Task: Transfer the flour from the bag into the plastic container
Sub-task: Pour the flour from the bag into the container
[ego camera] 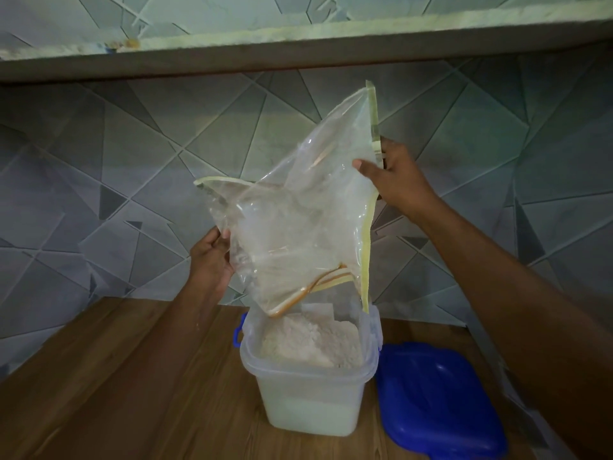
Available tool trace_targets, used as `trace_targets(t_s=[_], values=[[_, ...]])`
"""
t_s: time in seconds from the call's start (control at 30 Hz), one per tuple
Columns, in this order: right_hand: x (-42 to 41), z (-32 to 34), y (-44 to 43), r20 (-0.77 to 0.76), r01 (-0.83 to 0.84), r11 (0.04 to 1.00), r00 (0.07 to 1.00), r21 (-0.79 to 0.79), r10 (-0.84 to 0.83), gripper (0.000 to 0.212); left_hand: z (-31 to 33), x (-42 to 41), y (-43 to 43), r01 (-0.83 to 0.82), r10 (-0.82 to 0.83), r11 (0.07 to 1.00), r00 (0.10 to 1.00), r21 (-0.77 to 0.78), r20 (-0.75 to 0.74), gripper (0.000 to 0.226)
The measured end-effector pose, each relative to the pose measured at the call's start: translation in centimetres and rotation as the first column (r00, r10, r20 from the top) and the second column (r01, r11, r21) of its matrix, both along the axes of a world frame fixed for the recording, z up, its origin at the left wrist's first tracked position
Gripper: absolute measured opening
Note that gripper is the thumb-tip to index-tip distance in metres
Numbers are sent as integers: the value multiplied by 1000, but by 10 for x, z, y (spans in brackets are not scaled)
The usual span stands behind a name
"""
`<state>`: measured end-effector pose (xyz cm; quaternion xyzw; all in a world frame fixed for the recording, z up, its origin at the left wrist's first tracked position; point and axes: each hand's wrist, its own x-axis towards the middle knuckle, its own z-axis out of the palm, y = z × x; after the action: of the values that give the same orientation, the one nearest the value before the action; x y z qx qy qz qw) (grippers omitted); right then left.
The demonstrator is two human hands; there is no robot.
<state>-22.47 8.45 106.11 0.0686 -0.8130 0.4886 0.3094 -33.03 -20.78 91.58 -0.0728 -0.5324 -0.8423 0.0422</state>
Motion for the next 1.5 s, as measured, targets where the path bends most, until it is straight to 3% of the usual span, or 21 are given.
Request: trace_targets(t_s=[0.2, 0.33, 0.53, 0.7, 0.8, 0.93, 1.03, 1.3, 1.5], values=[[-5, -10, 3, 90, 74, 967, 994, -243, -54, 39, 15, -15, 21, -81, 81, 997, 997, -1, 6, 26], [-7, -36, 6, 136, 155, 976, 982, -152, -134, 42, 14, -26, 29, -102, 102, 995, 993, -16, 64, 53], [-14, -62, 12, 252, 74, 996, 964, 42, -82, 66, 10, -34, 28, -103, 106, 994, 990, -37, 92, 54], [-23, -53, 18, 234, 67, 998, 970, 10, -68, 69, 25, -44, 19, -110, 121, 990, 983, -86, 139, 53], [-29, -42, 17, 255, 57, 998, 966, -24, -49, 69, 42, -44, 11, -77, 108, 976, 983, -202, 150, 47], [-35, -25, 7, 282, 6, 997, 959, -83, 18, 62, 60, -55, -15, -52, 110, 916, 986, -397, 126, 37], [-41, -23, -9, 329, -12, 986, 942, -167, 67, 62, 69, -55, -38, -33, 96, 923, 985, -384, 146, 47], [-64, -50, -88, 409, -43, 951, 896, -307, 172, 53, 72, -50, -129, -8, 136, 888, 959, -459, 248, 26], [-96, -106, -162, 496, -14, 914, 837, -404, 232, 56, 42, -54, -216, 32, 115, 839, 966, -543, 233, 37]])
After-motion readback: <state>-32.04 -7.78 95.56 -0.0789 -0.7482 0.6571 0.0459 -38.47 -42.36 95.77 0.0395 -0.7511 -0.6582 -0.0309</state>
